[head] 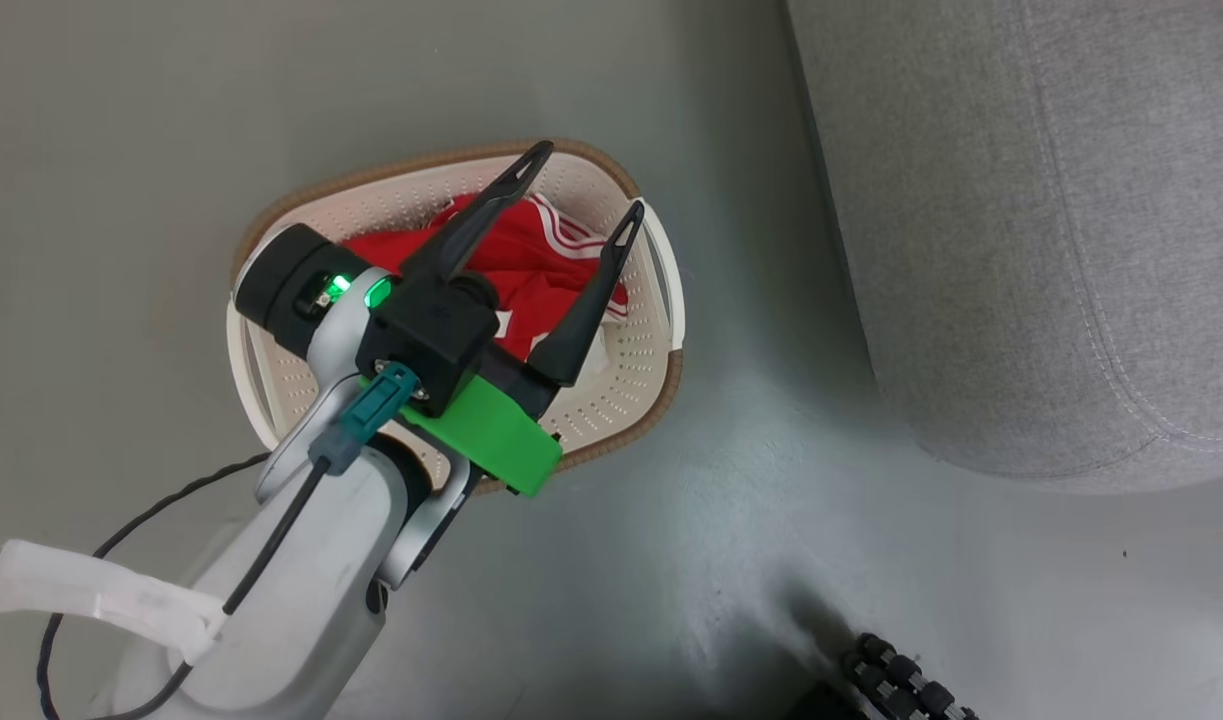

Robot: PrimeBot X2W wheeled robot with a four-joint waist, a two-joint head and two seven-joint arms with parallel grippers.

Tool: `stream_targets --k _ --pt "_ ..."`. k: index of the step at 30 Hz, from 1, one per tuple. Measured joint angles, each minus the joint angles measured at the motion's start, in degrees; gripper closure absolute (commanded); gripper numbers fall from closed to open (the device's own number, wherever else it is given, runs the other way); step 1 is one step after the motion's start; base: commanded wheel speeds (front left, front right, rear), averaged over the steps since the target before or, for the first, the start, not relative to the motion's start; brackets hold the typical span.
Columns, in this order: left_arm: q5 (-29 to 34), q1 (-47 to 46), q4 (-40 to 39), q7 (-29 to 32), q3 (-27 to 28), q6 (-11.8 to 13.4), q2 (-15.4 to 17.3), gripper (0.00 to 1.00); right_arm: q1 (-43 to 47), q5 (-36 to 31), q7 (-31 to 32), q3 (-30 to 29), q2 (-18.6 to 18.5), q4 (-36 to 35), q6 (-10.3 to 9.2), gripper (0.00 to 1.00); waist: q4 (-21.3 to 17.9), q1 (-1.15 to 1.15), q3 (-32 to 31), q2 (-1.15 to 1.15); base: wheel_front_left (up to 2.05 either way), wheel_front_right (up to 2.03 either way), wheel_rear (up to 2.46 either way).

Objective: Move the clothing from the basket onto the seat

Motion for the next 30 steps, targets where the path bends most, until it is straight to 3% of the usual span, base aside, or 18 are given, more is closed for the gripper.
stream_targets --k 10,18,20,21,22,23,30 --pt "1.16 -0.07 -0.34 0.8 0.19 0.0 1.08 0.0 5.95 0.08 -2.03 3.04 8.54 7.95 -0.09 1.0 -1.25 0.0 4.66 0.0 0.0 0.0 0.0" --pt "0.97 -0.06 0.14 0.62 1.09 0.0 1.42 0.0 7.2 0.08 -2.93 3.68 11.47 11.39 0.42 1.0 -1.82 0.0 5.21 0.0 0.0 0.0 0.0" --pt "0.65 -0.05 0.66 0.21 1.32 0.0 1.47 0.0 7.2 0.07 -3.35 3.39 11.85 11.98 0.4 0.62 -1.81 -0.01 4.91 0.0 0.0 0.0 0.0" --pt "0.64 -0.05 0.89 0.14 1.52 0.0 1.54 0.0 7.2 0.01 -3.45 3.39 11.93 12.1 0.4 0.49 -1.81 -0.01 4.74 0.0 0.0 0.0 0.0" --pt "0.56 -0.04 1.16 -0.12 1.68 0.0 1.54 0.0 7.2 -0.04 -3.48 3.37 12.04 12.16 0.41 0.06 -1.82 -0.01 4.54 0.0 0.0 0.0 0.0" --pt "0.46 -0.03 1.42 -0.36 1.83 0.0 1.57 0.0 7.2 -0.04 -3.49 3.25 12.26 12.18 0.41 0.0 -1.82 0.0 4.33 0.0 0.0 0.0 0.0" --pt "-1.46 1.29 4.75 -3.42 2.83 0.0 1.53 0.0 9.44 -2.72 -3.76 3.01 12.78 10.66 0.98 0.0 -1.91 -0.01 1.59 0.0 0.0 0.0 0.0"
